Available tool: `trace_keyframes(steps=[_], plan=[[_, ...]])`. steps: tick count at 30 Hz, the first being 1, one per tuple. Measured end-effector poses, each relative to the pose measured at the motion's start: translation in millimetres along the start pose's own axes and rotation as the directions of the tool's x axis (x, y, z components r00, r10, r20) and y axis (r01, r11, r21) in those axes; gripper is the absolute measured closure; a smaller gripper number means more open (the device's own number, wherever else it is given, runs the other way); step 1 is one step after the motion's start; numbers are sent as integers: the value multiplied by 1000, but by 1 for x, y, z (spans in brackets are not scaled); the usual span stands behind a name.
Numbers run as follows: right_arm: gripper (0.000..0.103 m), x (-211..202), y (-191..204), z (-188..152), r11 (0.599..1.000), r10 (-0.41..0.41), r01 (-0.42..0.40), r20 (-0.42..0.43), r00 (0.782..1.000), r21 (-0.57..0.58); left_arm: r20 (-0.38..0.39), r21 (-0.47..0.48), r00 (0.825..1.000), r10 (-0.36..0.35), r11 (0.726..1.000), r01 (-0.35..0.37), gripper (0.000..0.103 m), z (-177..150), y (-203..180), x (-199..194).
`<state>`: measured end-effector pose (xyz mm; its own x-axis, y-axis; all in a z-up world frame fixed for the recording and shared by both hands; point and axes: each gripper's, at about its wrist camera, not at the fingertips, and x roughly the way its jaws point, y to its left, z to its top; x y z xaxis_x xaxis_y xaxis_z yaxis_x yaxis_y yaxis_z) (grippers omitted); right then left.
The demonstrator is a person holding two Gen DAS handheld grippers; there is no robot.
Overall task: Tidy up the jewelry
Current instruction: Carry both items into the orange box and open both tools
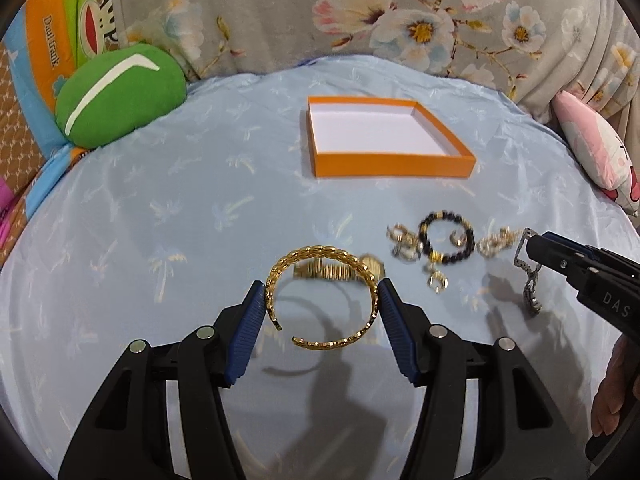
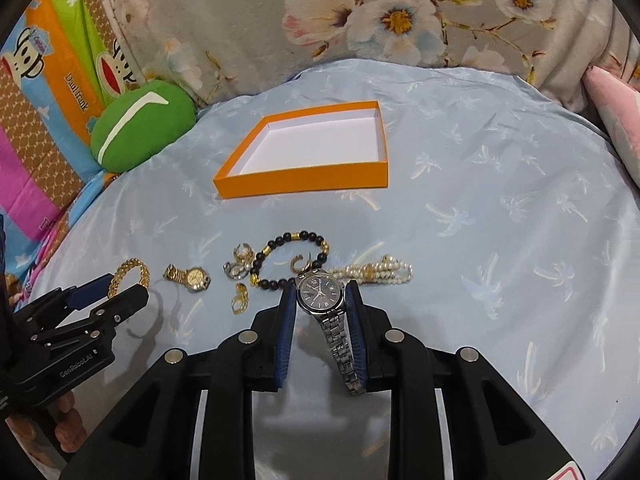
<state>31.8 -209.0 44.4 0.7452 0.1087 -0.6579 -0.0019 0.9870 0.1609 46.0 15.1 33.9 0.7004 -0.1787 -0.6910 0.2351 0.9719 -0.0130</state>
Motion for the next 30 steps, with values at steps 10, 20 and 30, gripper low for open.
trace_keyframes(steps=[10,20,30], plan=[[80,37,-17,86,1000,-1,0,54,999,26,104,39,995,8,999,-12,47,91,-7,29],[79,106,-30,175,998,11,-14,60,998,65,89,54,996,-27,998,22,47,182,-24,114],[79,188,-49,204,996,-19,23,-44,999,82,4,41,1000,-6,999,6,47,211,-32,198]])
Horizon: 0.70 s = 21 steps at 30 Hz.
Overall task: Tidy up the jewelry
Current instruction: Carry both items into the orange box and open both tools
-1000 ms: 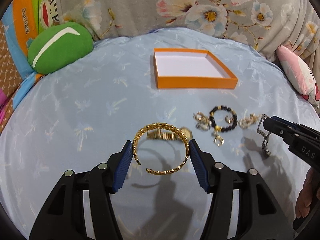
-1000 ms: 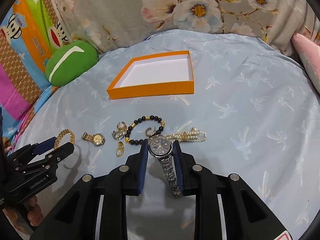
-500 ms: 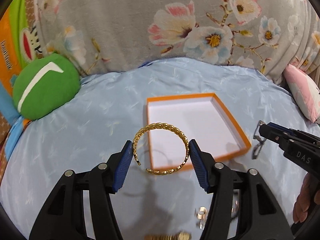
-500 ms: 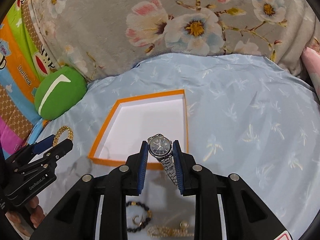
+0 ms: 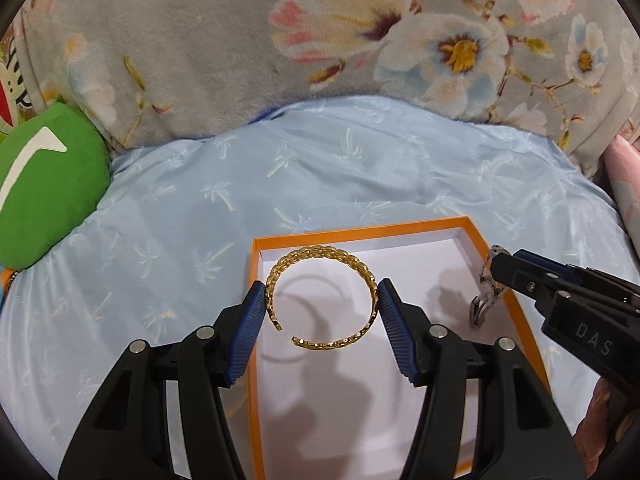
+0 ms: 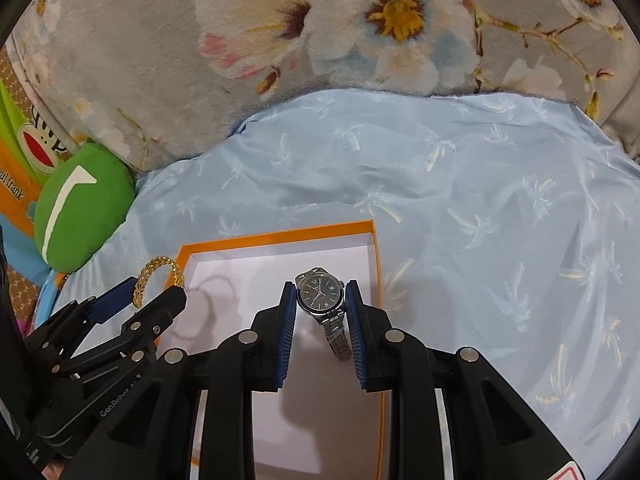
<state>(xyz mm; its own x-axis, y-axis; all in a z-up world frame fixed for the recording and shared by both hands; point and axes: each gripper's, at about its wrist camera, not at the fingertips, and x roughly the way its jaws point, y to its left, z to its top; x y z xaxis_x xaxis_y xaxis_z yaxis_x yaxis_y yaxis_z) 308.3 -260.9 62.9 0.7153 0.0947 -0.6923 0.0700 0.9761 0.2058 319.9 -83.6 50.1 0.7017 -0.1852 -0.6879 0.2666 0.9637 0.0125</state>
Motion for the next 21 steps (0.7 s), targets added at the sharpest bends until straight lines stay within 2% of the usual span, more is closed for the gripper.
trace_keyframes(steps=[7,9,14,21], plan=[[79,29,-2,6,999,-36,36,-26,999,-15,-46,-1,999,13,1000,-13,47,4,0,29],[76,31,-1,7,999,-43,43,-17,999,-23,-49,3,999,19,1000,-19,45,5,0,32],[73,29,-1,3,999,-42,42,0,999,-27,-25,-13,999,22,1000,-22,31,8,3,29],[73,8,-2,-20,1000,-8,8,7,1000,-23,-35,-16,999,27,999,-28,30,-9,14,15]])
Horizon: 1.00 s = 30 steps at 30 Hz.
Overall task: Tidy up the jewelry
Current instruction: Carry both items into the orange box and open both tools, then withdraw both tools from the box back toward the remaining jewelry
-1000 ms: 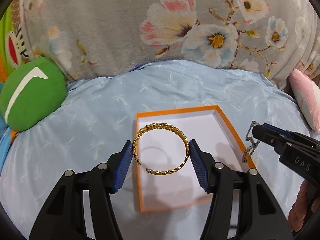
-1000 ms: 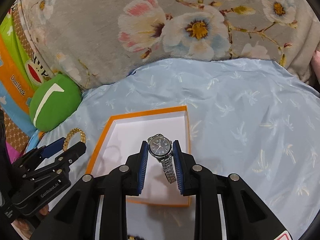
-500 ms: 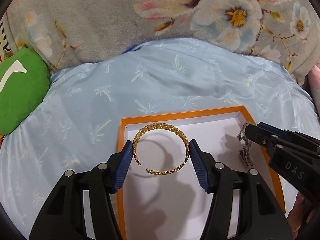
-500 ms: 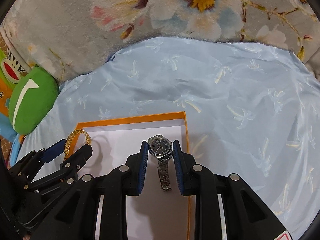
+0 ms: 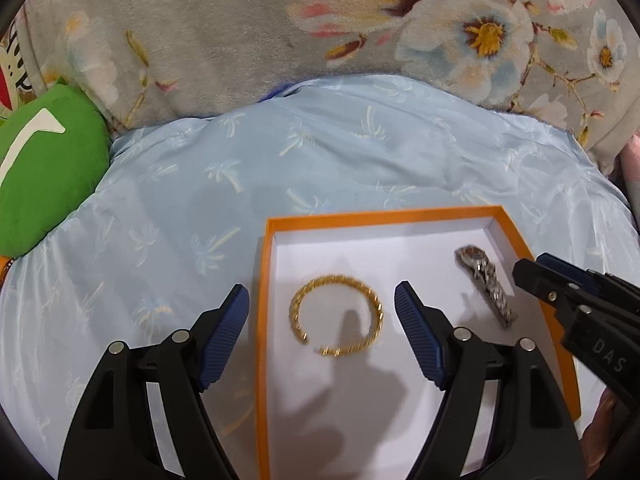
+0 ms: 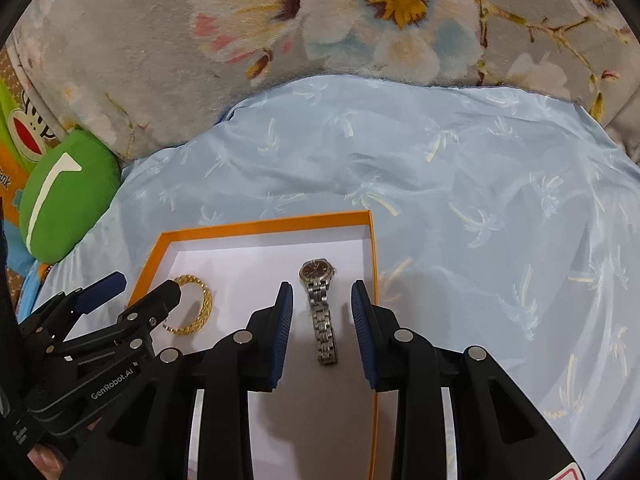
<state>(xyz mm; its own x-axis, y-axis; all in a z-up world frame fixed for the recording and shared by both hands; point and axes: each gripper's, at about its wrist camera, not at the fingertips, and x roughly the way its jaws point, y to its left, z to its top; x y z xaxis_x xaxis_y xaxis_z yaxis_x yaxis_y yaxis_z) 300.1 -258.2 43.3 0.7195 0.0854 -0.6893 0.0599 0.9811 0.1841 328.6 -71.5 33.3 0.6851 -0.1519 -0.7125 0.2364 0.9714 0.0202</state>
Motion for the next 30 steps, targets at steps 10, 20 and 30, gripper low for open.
trace_keyframes(steps=[10,20,30], plan=[[73,-42,15,-57,999,-9,8,-18,1000,-46,-18,50,1000,23,999,-22,30,-55,8,-39],[76,-55,14,-89,1000,-12,11,-48,999,-16,-57,11,998,28,1000,-27,30,-81,22,-46],[76,-69,23,-105,999,-39,38,-42,998,-35,-54,7,999,8,1000,-7,30,-97,26,-59]])
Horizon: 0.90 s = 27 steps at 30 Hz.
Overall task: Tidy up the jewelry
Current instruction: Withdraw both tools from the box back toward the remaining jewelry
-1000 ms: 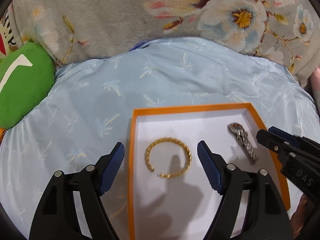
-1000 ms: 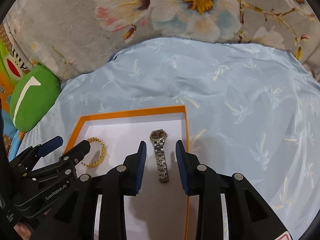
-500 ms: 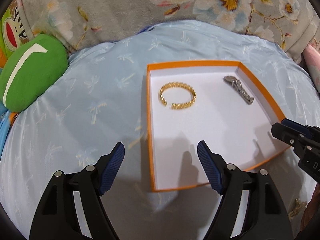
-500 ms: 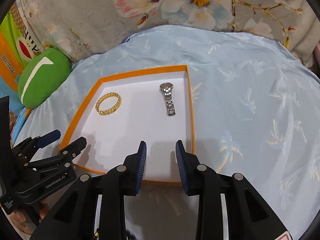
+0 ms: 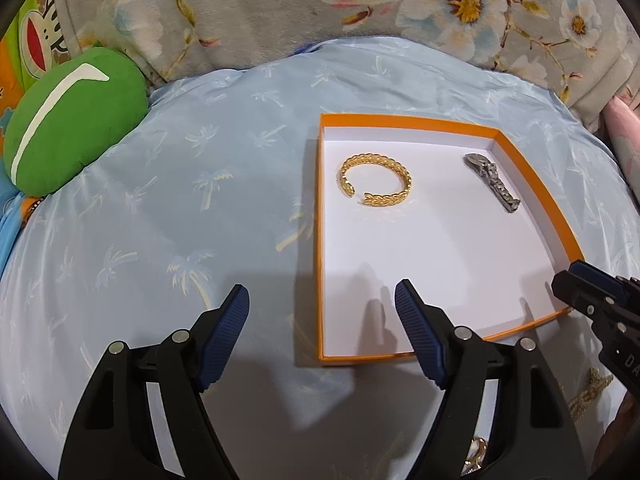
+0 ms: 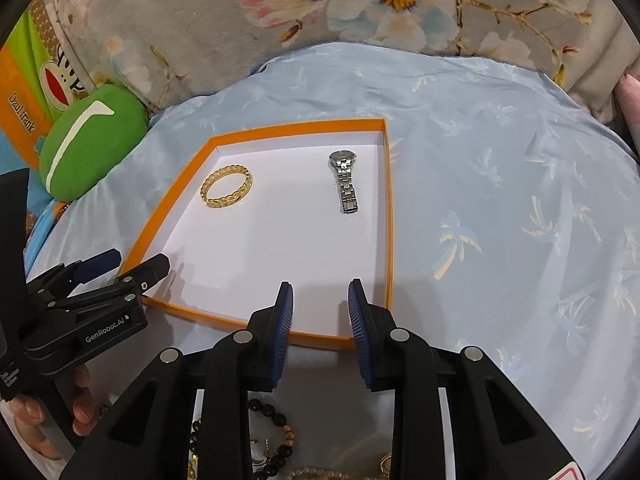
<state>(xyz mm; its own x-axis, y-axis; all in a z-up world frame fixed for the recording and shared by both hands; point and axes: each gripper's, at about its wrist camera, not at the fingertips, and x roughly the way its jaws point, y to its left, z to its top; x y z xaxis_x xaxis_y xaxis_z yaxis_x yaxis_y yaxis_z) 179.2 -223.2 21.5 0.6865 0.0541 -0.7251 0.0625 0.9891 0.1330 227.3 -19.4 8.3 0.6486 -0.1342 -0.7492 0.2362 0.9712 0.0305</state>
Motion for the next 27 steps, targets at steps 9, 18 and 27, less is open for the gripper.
trace_keyframes(steps=[9,18,27], plan=[[76,-10,-5,-4,999,31,-31,9,999,29,3,0,1000,12,1000,-12,30,-3,-2,-5],[72,-72,-28,-42,999,38,-40,81,996,23,117,8,993,8,1000,-9,24,-25,7,-65],[67,-83,-30,-95,974,63,-58,15,998,-219,50,22,997,-50,999,49,24,-84,19,-90]])
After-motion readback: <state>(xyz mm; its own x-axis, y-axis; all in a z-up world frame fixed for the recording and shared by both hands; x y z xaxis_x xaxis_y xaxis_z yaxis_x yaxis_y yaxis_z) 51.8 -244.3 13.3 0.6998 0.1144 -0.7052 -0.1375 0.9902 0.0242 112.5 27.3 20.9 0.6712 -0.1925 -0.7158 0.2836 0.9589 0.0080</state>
